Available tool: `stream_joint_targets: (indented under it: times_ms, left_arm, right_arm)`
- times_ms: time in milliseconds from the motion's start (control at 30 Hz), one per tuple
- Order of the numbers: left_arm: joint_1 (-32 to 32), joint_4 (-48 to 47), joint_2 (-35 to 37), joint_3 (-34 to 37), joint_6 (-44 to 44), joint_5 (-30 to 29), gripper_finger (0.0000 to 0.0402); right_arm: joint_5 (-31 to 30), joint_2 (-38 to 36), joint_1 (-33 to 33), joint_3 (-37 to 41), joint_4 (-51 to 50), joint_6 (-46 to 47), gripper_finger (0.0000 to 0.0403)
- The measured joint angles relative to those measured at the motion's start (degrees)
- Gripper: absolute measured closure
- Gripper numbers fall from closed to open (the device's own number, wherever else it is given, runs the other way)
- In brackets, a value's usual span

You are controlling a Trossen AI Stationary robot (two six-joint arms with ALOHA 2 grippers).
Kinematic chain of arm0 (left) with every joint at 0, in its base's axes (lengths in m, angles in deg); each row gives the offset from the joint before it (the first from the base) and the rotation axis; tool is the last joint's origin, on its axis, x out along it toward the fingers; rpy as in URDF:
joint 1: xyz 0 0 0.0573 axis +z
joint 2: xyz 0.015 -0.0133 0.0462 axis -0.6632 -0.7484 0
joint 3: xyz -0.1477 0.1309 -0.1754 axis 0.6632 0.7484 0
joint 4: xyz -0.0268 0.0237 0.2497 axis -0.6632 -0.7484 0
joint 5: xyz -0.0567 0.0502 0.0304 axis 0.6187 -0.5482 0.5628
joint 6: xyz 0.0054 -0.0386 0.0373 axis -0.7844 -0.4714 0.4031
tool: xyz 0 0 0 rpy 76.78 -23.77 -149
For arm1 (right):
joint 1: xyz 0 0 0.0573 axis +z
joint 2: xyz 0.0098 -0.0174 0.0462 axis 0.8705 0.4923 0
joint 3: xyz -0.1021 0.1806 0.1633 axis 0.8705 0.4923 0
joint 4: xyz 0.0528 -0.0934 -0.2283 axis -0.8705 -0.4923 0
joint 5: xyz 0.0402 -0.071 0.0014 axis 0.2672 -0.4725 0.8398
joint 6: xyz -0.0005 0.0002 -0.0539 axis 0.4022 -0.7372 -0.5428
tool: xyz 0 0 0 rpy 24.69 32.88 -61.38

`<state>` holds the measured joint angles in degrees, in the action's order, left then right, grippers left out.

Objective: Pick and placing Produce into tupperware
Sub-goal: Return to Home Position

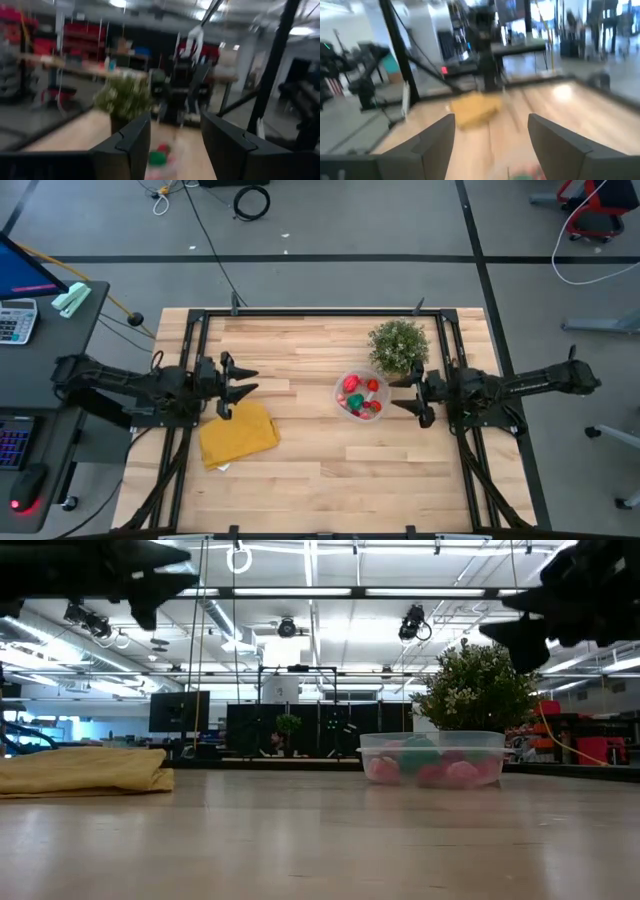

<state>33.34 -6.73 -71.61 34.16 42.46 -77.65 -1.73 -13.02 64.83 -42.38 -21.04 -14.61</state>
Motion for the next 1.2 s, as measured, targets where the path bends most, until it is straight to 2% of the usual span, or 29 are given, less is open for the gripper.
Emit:
stream_joint_targets:
  times_ms: [133,233,467,567,633,900,1200]
  left_arm:
    - [0.7,-8.7,0.0,0.0,-4.3,0.0,0.0224]
    - [1.0,-11.7,0.0,0.0,-6.1,0.0,0.0221]
    - [0.9,-8.4,0.0,1.7,-5.6,-0.2,0.0221]
    - [0.9,0.5,0.0,7.0,-5.7,-0.2,0.0225]
    - [0.8,3.9,0.1,7.8,-5.5,-0.1,0.0225]
    - [0.6,2.5,0.0,5.7,-1.6,0.6,0.0218]
    - [0.6,-5.9,0.0,6.5,-7.2,0.6,0.0224]
  right_arm:
    - [1.4,0.0,0.8,0.0,-2.5,-0.8,0.0144]
    - [1.1,0.0,1.2,0.0,-2.3,-3.1,0.0144]
    - [-2.4,0.0,1.0,0.6,-2.2,-4.4,0.0144]
    - [-2.4,0.0,1.0,1.4,-4.0,-2.7,0.0144]
    - [-2.4,0.0,1.0,1.4,-5.1,-1.4,0.0144]
    - [-2.1,0.0,1.1,1.4,-5.2,-0.3,0.0144]
    - [-1.2,0.1,1.1,1.4,-5.5,-1.6,0.0144]
